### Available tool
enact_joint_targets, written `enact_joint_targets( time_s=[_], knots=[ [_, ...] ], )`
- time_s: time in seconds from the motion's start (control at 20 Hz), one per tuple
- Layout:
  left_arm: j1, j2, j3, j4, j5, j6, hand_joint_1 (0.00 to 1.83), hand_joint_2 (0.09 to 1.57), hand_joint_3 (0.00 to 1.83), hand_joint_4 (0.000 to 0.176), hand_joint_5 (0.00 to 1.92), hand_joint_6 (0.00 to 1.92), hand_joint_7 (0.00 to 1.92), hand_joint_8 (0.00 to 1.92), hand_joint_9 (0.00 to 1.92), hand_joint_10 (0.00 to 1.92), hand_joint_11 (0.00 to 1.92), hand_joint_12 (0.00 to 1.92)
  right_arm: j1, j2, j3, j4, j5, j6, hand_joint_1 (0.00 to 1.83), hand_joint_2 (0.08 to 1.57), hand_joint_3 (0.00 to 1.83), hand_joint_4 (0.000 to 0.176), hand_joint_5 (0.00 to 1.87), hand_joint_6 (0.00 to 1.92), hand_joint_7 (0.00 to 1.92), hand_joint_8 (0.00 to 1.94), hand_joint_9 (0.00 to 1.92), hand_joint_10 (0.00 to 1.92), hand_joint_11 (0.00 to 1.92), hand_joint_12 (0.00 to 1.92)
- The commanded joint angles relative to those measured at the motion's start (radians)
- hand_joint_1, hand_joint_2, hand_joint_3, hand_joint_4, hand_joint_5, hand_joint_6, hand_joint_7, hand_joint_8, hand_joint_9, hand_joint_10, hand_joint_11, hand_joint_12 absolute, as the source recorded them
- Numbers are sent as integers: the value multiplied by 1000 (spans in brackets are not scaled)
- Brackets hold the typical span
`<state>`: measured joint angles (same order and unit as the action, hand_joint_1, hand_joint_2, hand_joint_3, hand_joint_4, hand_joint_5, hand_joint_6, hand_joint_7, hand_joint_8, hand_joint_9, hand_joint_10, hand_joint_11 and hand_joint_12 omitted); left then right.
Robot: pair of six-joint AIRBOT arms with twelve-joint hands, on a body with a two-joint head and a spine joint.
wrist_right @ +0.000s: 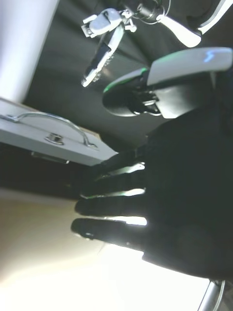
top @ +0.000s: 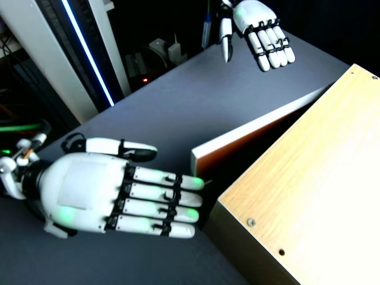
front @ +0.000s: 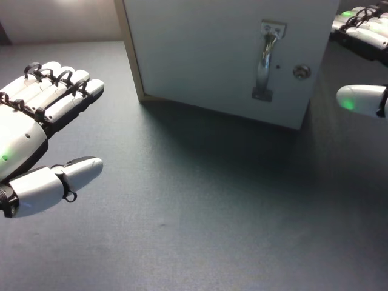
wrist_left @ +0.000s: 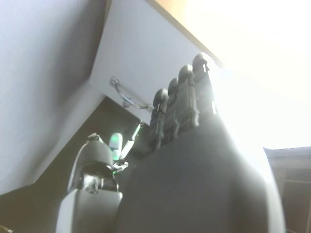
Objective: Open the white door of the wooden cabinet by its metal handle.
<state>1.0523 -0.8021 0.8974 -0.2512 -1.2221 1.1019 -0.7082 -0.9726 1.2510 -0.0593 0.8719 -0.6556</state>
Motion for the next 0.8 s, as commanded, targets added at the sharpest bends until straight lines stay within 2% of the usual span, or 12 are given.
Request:
enact_joint_targets(
  time_s=[0.0,0.25,0.35,0.5,0.55,0.75],
  knots=[
    [-6,2,3,-3,-129,-3,0,1362,0,0,56,3,14,2,19,3,40,13,13,10,-4,19,142,3,0,1322,0,0,0,0,0,0,0,0,0,0],
    [-2,3,3,-4,-138,-14,0,1373,1,0,59,1,21,1,25,2,45,14,-2,42,-45,-5,187,12,0,1301,0,0,0,0,0,0,0,0,0,0],
    [4,3,3,-4,-144,-22,0,1372,1,0,60,2,25,3,35,6,57,19,-8,46,-50,-36,215,58,0,1324,0,0,0,0,0,0,0,0,0,0],
    [12,3,3,-7,-147,-29,0,1384,6,0,61,2,27,3,33,4,42,11,-9,46,-56,-72,233,91,0,1481,28,0,0,0,0,0,0,0,0,0],
    [13,3,3,-8,-147,-29,0,1389,7,0,71,6,39,8,44,8,53,16,-9,47,-61,-82,233,92,0,1477,22,0,0,0,0,0,0,0,0,0],
    [13,4,4,-8,-150,-29,0,1382,2,0,46,0,11,0,10,0,24,2,-9,50,-71,-118,233,105,0,1264,0,0,0,0,0,0,0,0,0,0]
  ],
)
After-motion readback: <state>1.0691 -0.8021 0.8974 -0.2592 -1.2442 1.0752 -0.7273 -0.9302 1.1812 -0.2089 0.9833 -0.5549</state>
